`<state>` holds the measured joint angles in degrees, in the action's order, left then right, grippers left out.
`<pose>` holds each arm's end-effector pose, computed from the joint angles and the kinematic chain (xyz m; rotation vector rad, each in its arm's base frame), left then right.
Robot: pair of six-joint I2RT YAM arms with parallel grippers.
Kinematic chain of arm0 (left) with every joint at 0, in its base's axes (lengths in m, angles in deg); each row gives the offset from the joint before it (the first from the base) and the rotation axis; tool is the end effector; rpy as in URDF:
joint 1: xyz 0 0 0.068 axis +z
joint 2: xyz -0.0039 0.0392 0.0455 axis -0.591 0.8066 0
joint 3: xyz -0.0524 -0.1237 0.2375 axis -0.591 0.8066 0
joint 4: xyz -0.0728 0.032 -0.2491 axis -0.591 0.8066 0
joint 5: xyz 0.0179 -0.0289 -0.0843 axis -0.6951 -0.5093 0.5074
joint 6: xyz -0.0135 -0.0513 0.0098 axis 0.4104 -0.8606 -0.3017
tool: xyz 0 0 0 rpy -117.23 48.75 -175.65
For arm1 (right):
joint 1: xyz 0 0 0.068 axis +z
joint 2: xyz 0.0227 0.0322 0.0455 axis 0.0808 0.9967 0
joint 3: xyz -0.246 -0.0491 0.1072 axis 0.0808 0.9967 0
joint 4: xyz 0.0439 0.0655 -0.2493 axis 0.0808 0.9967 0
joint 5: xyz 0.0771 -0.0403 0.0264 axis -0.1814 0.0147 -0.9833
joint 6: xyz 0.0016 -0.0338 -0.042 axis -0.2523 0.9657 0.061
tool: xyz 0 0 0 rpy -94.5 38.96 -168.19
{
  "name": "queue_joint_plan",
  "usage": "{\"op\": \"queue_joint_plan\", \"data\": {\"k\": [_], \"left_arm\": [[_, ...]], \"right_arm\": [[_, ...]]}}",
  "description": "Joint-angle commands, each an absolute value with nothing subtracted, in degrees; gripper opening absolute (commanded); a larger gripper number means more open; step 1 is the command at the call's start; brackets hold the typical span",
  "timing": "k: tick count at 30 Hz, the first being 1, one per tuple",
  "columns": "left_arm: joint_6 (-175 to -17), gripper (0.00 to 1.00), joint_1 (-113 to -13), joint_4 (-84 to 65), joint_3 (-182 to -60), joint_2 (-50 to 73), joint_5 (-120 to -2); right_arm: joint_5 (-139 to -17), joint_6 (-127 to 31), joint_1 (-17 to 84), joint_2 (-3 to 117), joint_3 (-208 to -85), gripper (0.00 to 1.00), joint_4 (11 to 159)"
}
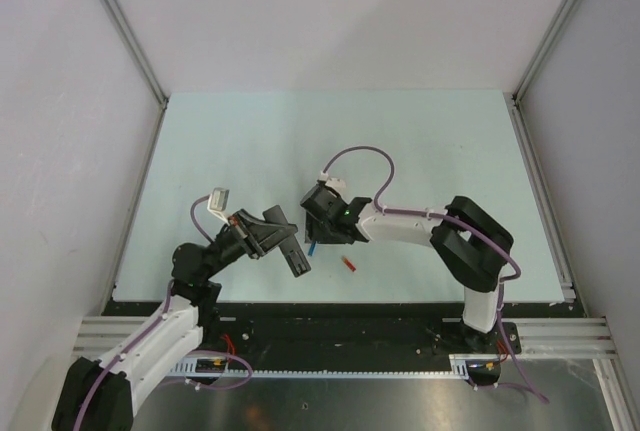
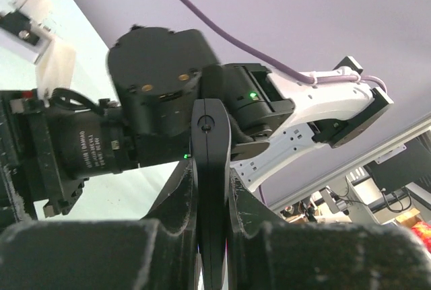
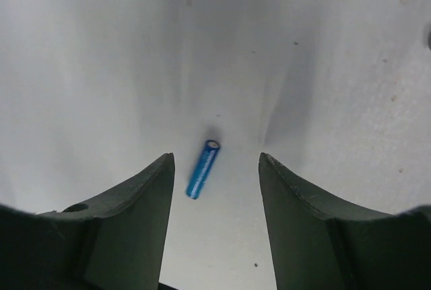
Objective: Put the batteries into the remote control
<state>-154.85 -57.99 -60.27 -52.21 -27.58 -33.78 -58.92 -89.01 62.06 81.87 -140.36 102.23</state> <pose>0.1250 -0.0723 0.2217 0.0026 1.5189 -1.7211 0.2151 0.3234 0.1817 -0.1287 2.5615 0.5015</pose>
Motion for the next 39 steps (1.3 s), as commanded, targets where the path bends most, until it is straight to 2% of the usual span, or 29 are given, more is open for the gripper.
{"op": "queue_joint_plan", "data": {"k": [1, 12, 33, 39], "left_arm": [[-155.8, 0.0, -58.4, -62.7, -53.3, -28.6, -34.3], [-156.4, 0.0, -59.0, -62.6, -51.9, -29.9, -34.9], [-156.4, 0.0, -59.5, -62.6, -50.8, -30.6, -35.5], [-156.2, 0.0, -59.6, -62.4, -50.7, -30.4, -35.6]], "right_arm": [[-58.5, -93.1, 61.9, 82.9, -141.8, 0.57, 105.0], [-59.8, -93.0, 62.6, 87.9, -143.6, 0.51, 105.8], [-57.9, -85.5, 62.1, 94.7, -145.6, 0.26, 113.5], [-56.9, -83.3, 62.1, 94.4, -145.5, 0.24, 115.4]]}}
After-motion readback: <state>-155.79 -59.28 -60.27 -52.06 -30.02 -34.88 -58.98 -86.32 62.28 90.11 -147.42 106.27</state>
